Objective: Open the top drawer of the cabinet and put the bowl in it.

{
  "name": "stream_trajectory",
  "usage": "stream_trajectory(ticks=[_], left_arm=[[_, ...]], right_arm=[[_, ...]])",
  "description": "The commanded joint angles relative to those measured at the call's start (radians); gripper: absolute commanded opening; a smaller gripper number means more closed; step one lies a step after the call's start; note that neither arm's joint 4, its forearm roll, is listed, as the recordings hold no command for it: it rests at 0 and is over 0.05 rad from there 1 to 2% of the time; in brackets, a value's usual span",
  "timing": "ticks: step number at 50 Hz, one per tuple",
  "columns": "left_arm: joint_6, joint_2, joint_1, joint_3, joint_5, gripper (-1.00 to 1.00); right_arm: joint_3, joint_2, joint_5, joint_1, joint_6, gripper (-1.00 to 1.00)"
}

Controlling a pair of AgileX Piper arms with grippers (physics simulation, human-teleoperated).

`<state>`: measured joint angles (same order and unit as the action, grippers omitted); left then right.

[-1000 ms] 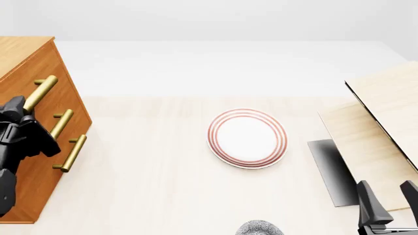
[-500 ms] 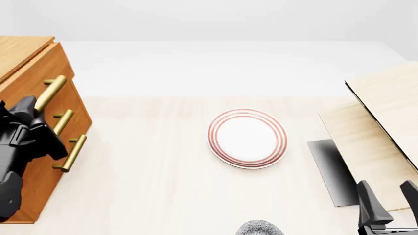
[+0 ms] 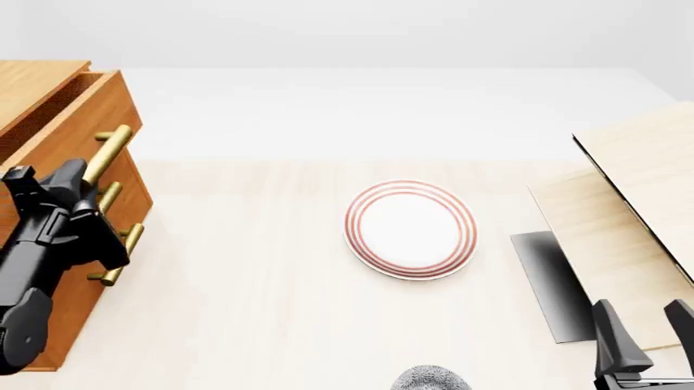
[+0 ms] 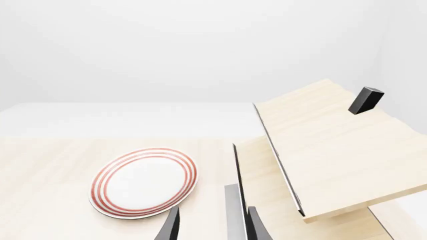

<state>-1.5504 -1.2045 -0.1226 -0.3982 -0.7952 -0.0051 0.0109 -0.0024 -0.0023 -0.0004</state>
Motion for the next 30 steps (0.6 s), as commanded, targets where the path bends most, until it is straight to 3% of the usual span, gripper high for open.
stream_trajectory(ticks=[1,15,30], left_arm=[[-0.034,-0.003,0.051,0.015,-0.047,-1.00],[-0.040,0.058,0.116,0.010,-0.003,-1.00],[-0.067,0.017,0.170,0.022,-0.060,-1.00]], right_arm=[[0.001,-0.002,0.000,0.001,0.000,1.00],[0.001,-0.002,0.000,0.000,0.000,1.00],[0.001,-0.002,0.000,0.001,0.000,1.00]])
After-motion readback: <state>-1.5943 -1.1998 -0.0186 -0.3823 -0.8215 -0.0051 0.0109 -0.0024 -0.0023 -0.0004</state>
